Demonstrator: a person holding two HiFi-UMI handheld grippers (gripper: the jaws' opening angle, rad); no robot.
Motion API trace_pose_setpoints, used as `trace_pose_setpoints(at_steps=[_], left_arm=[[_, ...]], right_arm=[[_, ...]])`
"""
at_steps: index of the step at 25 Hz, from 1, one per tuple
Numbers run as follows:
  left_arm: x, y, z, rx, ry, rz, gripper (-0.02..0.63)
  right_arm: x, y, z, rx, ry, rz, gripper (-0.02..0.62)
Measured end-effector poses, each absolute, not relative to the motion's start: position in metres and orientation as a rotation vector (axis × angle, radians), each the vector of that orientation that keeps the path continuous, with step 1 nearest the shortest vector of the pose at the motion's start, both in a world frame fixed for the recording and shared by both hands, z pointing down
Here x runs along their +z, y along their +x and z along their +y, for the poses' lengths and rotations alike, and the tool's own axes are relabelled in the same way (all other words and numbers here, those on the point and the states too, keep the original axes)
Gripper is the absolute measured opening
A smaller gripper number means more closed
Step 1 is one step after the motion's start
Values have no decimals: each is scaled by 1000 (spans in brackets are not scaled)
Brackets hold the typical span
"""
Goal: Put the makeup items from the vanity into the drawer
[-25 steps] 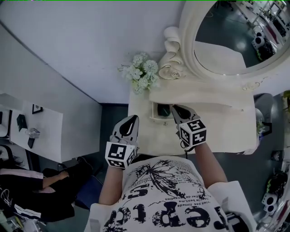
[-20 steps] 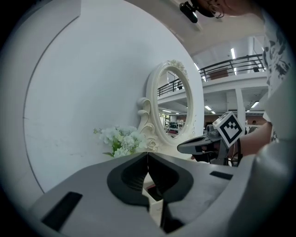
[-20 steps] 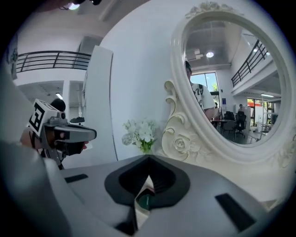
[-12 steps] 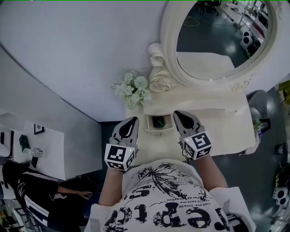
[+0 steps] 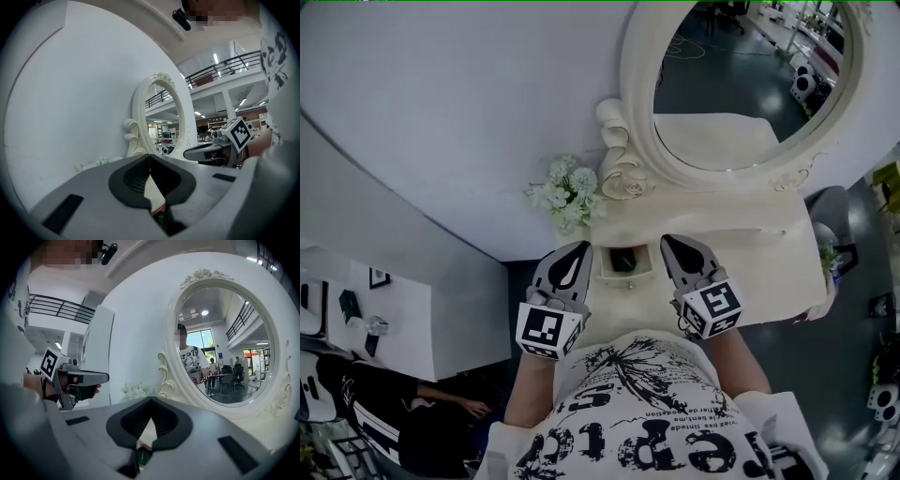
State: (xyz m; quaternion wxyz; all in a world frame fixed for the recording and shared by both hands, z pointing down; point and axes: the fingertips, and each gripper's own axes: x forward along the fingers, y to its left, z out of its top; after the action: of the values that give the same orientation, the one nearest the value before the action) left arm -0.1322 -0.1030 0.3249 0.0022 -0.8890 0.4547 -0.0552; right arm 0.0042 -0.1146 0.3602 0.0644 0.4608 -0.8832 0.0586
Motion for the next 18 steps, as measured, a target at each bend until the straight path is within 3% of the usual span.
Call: trace_pose_setpoints(at_steps=[18], left_arm=[[334,-143,-105,-166,-2789,1521,20]], right_arm=[[353,7,-116,128,1428,-2678,17]])
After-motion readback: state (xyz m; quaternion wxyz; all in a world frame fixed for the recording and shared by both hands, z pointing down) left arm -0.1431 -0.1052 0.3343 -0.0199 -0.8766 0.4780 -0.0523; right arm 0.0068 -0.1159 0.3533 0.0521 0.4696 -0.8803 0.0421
